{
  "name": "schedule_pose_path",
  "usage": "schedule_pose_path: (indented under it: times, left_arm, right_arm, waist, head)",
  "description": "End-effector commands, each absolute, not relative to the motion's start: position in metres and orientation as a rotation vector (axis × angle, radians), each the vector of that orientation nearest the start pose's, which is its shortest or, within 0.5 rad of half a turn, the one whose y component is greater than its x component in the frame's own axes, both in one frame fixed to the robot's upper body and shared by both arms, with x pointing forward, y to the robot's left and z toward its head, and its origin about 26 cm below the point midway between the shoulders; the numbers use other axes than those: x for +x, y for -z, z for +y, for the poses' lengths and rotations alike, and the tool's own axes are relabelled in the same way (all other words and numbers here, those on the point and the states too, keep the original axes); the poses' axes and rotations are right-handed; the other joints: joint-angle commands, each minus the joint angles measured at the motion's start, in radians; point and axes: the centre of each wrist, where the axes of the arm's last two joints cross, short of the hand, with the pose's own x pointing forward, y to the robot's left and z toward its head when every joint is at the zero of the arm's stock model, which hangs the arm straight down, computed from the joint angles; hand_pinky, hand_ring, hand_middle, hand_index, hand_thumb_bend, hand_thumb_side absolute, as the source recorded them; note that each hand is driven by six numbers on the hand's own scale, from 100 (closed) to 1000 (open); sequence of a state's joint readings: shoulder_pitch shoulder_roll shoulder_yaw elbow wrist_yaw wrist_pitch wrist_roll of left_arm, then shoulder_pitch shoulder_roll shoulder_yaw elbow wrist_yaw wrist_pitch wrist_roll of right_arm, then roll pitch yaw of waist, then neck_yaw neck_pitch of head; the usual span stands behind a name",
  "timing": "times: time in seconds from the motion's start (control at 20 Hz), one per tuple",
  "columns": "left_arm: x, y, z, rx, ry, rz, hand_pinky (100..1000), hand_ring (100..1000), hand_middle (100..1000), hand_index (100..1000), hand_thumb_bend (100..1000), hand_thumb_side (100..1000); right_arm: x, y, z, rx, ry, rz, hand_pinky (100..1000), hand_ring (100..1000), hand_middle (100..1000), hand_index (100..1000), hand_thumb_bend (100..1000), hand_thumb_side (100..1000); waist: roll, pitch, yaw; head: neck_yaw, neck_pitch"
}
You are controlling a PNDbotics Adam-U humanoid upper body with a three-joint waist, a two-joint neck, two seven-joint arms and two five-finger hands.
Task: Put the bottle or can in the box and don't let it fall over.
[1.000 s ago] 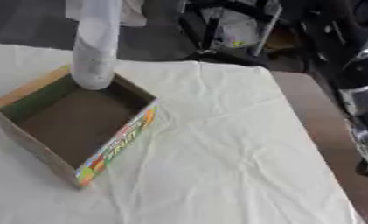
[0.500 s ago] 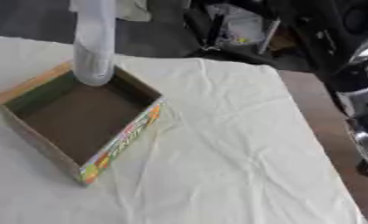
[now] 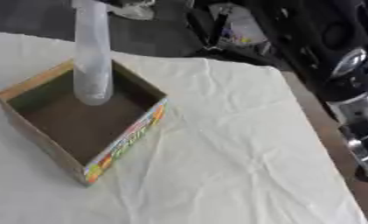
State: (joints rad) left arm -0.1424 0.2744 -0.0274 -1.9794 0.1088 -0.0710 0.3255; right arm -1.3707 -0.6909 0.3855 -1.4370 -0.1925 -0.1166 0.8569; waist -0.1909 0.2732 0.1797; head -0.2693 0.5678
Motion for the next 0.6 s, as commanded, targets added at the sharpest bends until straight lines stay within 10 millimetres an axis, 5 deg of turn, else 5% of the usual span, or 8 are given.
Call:
schedule_pose_path:
  times: [0.05,0.6]
  left_arm:
    - [0.283,-0.155,0.26,0.171,-0.082,-2.221,964,578,710,603,203,868]
    - [0.285,-0.157,0.258,0.162,-0.078,-2.231,965,577,711,604,203,867]
  right_arm:
    - [0.37,-0.461,-0.185,0.12,2.471,2.436,612,189,282,476,104,100]
    - [0.384,-0.441,-0.173,0.117,2.553,2.369,619,240,332,511,117,100]
  waist:
    - [0.007,-0.012,0.002]
    - [0.004,-0.002,0.002]
  head:
    - [-0.003,-0.014]
    - [-0.009,-0.015]
